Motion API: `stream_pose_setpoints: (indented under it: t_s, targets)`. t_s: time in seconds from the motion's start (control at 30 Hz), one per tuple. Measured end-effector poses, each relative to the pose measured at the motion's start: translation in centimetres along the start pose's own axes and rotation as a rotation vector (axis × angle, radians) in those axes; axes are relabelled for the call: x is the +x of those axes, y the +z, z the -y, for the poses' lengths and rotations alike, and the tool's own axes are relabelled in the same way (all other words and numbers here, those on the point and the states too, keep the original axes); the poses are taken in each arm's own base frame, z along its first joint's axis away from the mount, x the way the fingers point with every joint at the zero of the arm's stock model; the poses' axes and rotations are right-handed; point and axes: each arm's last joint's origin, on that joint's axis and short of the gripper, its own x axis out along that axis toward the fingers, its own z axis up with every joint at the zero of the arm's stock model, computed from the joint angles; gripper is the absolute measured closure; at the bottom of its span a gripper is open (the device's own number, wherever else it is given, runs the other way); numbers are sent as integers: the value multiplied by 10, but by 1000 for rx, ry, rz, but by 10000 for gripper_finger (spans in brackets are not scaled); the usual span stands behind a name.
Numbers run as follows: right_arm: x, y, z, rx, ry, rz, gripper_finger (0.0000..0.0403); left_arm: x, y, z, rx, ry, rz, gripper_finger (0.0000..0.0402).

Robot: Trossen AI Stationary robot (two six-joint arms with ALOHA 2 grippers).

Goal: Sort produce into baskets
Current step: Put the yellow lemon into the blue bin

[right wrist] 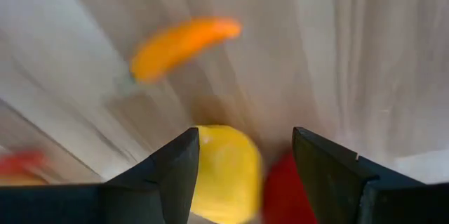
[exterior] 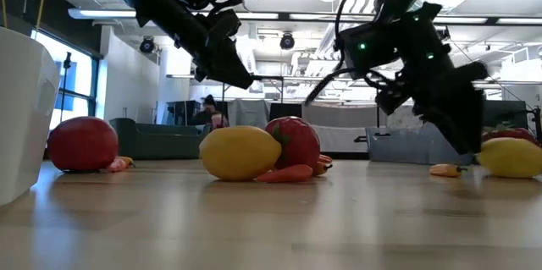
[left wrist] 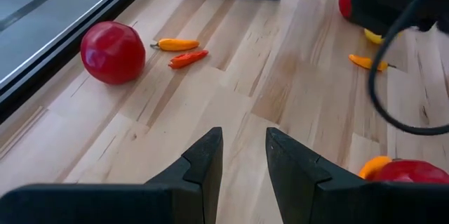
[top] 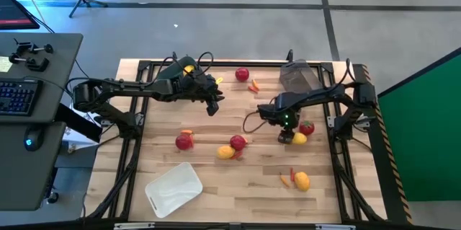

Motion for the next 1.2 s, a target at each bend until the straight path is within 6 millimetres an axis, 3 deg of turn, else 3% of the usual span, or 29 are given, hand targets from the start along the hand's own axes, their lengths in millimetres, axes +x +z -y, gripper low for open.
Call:
stream_pose_setpoints:
  t_s: [0.17,0.4,0.63,0.77,0.9,1.03,1.13,1.2]
  targets:
    - [1,-10,-10,-234,-59,-82,185,0,0,0,-1,0,-1,307]
    - [-3,-25,-20,-256,-79,-190,185,0,0,0,-1,-1,-1,307]
    - [-40,-36,-31,-156,-59,-83,185,0,0,0,-1,0,-5,307]
    - [-61,-54,-34,-85,-2,63,191,0,-1,0,-1,0,-7,307]
    - [-63,-77,-33,-29,87,180,226,0,-1,0,-1,0,-7,307]
    - [-50,-97,-28,10,112,196,291,0,-1,0,-2,1,-8,307]
    - [-40,-106,-25,8,86,188,330,0,-1,0,-2,1,-7,307]
    - [-34,-107,-24,7,79,168,334,0,-1,0,-2,1,-7,307]
